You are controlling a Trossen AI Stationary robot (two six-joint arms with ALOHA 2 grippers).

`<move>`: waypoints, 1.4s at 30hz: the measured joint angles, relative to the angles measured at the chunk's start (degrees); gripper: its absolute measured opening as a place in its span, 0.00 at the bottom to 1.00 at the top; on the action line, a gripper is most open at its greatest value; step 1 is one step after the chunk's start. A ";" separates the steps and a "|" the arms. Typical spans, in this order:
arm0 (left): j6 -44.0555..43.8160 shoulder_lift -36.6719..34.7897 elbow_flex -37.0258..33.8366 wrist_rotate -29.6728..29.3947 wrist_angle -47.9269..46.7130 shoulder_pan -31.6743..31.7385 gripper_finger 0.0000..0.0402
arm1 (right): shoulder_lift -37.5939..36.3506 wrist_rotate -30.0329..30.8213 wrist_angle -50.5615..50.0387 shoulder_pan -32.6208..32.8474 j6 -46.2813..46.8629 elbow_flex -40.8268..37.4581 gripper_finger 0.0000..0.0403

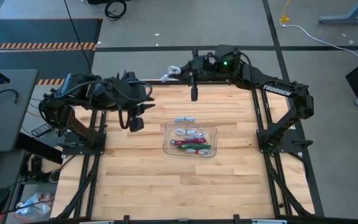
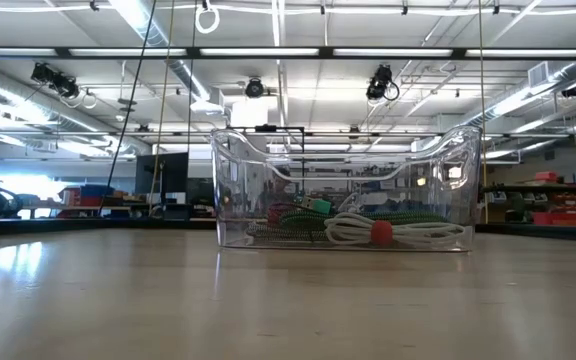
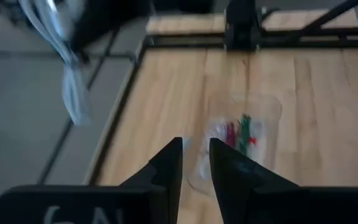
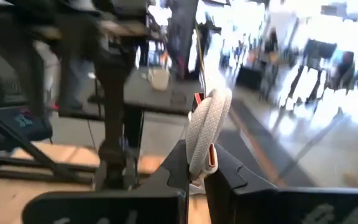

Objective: Pick and place USB-C Cables
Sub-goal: Put the light blue charger cable into the transparent bin

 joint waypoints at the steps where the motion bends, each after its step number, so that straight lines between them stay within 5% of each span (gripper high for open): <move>1: -2.21 0.00 0.00 -0.08 -1.50 -0.36 0.21 | 0.00 -0.21 -1.59 -0.66 0.99 0.00 0.07; 6: -14.17 1.08 -0.32 -5.95 -9.18 -2.13 0.17 | 0.00 -1.62 -15.54 -2.40 4.66 0.00 0.07; 14: -22.52 1.85 -13.11 -10.21 -8.49 -5.45 0.12 | 0.02 3.31 -35.32 4.77 6.74 0.00 0.07; 30: -40.72 1.80 -43.66 -6.14 2.58 -12.61 0.01 | 0.02 13.26 -57.72 20.49 21.51 0.00 0.07; 35: -39.83 -1.43 -48.93 -6.00 9.57 -13.70 0.01 | 0.14 13.19 -57.44 21.64 25.34 -2.05 0.07; 42: -39.57 -9.76 -54.21 -8.43 13.75 -13.60 0.00 | 0.28 9.13 -44.37 22.23 29.73 -15.14 0.07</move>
